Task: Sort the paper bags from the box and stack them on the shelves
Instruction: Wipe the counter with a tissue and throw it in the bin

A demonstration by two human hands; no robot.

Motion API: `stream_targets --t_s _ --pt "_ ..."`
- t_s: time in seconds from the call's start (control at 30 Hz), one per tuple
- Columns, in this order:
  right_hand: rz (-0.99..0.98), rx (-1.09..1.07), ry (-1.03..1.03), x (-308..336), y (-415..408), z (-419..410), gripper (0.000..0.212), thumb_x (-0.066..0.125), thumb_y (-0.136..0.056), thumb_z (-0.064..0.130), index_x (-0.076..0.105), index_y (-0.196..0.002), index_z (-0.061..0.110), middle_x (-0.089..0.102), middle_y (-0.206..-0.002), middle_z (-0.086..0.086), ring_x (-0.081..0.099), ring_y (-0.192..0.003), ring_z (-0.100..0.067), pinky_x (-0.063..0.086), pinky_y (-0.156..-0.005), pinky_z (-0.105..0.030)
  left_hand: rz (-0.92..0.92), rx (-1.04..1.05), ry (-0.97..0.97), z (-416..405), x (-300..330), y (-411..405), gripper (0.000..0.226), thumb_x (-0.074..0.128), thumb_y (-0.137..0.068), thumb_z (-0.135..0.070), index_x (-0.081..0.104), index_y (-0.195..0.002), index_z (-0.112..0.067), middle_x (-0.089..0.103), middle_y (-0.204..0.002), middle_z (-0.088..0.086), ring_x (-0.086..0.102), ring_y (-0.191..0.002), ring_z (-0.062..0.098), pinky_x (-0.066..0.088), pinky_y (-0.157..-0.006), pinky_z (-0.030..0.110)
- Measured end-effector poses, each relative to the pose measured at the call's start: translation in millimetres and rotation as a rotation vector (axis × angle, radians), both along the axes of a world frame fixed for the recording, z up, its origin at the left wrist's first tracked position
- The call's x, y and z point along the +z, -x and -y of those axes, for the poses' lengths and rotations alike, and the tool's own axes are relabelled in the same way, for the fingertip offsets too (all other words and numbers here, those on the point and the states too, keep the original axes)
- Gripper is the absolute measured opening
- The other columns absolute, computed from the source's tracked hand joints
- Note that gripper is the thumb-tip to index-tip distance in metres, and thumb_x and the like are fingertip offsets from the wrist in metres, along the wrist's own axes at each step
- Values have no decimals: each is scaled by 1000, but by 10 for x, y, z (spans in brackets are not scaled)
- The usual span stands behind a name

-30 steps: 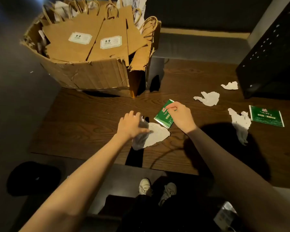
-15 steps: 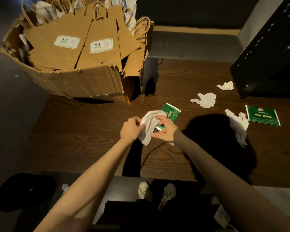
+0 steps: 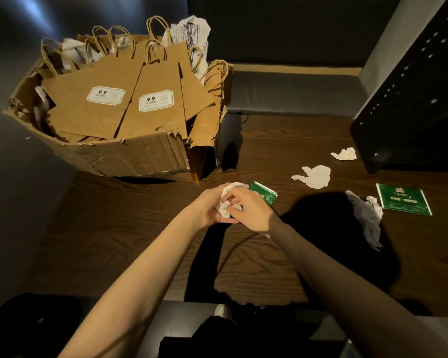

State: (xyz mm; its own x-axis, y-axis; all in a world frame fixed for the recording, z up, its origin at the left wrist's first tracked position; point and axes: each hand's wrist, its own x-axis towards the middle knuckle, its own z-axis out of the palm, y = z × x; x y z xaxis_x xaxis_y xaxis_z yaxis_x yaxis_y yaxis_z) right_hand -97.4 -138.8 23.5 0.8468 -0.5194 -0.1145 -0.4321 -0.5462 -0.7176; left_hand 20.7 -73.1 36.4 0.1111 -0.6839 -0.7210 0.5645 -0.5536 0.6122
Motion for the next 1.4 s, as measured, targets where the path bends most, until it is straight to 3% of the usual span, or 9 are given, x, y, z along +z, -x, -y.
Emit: stream_targets --t_s 0.2,0.3,0.47,0.57,0.67,0.83,1.0,1.23,1.4 --pt "57 -373 11 -334 141 309 18 54 -92 10 60 -108 15 57 -102 1 57 -92 -19 49 -84 -39 169 194 119 -5 -185 -88 28 53 -93 -11 62 -115 2 57 -90 18 52 -51 11 42 -42 21" --pt "-180 -482 128 -544 212 459 45 63 -88 27 49 -129 15 43 -128 -10 45 -115 -30 42 -96 -41 217 284 56 -25 -262 -178 24 59 -92 -18 56 -110 -2 61 -101 17 61 -72 15 49 -54 27" --pt "-447 -480 134 -678 175 530 79 76 -75 43 36 -139 19 29 -138 -12 35 -122 -33 35 -101 -40 346 216 37 -86 -303 -268 27 69 -84 -22 55 -97 -4 61 -77 12 56 -53 15 46 -51 25" --pt "-580 -531 129 -684 141 523 81 77 -73 43 33 -137 23 30 -139 -12 34 -123 -33 30 -102 -38 437 193 46 -103 -317 -273 16 67 -85 -8 51 -87 -5 56 -73 14 54 -48 15 49 -46 23" --pt "-610 -598 138 -675 172 476 63 73 -79 40 44 -128 14 34 -136 -12 36 -123 -34 32 -102 -39 591 146 60 -90 -369 -299 22 58 -85 6 51 -76 -13 54 -75 7 55 -62 19 51 -64 35" --pt "-332 -672 -47 -641 383 480 16 65 -88 24 60 -101 17 63 -111 -11 59 -100 -31 46 -79 -33 697 -71 235 7 -330 -225 45 42 -80 22 65 -80 -16 67 -66 -2 59 -59 19 45 -56 25" --pt "-15 -600 -139 -211 681 676 12 65 -84 17 58 -93 17 63 -90 -4 60 -87 -24 47 -80 -37 682 -77 163 353 -145 75 27 46 -88 6 67 -78 -8 59 -42 -7 53 -43 7 42 -49 21" --pt "138 -422 -91 355 1120 1002 22 67 -85 10 58 -104 5 58 -89 2 53 -73 1 38 -64 -3 604 -228 326 798 80 646 7 72 -82 -16 68 -76 -15 68 -87 15 60 -79 25 47 -72 34" --pt "65 -471 -43 495 1524 1348 14 61 -90 25 58 -103 19 60 -86 7 55 -79 -8 42 -74 -23 694 -317 398 1113 115 1003 19 68 -84 -11 66 -82 8 64 -91 36 53 -78 31 38 -70 33"
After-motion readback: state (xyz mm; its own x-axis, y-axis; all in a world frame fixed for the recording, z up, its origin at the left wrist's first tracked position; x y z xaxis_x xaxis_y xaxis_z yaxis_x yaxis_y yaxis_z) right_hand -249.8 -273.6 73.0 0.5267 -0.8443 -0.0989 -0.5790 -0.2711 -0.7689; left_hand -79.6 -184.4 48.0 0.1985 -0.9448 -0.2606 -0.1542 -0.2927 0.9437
